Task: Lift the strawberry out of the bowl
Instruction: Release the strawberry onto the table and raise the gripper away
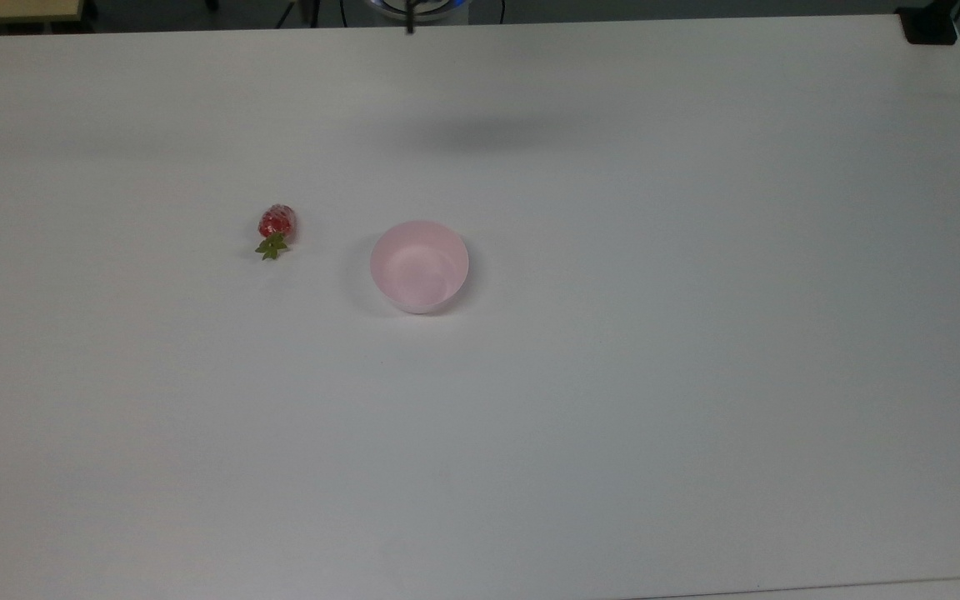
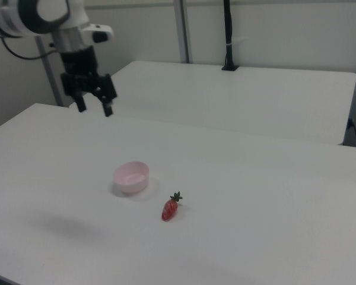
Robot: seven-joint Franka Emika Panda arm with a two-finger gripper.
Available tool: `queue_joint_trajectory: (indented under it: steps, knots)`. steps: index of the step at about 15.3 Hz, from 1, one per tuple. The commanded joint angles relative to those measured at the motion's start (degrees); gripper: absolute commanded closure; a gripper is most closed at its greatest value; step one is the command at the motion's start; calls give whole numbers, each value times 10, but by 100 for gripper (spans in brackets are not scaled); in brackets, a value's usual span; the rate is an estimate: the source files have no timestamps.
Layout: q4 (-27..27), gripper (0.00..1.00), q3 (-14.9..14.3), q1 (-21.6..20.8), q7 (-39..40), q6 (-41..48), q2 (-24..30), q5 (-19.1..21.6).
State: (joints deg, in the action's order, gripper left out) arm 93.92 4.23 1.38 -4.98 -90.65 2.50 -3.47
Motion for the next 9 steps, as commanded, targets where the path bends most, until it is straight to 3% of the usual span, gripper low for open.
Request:
queue_joint_trajectory:
  steps: [1,4,9]
  knots:
    - [13,0,-37,-63,-42,-20,0,16]
    - [33,0,-37,-66,-34,-77,0,11]
    - [28,0,-37,-64,-31,-79,-1,7]
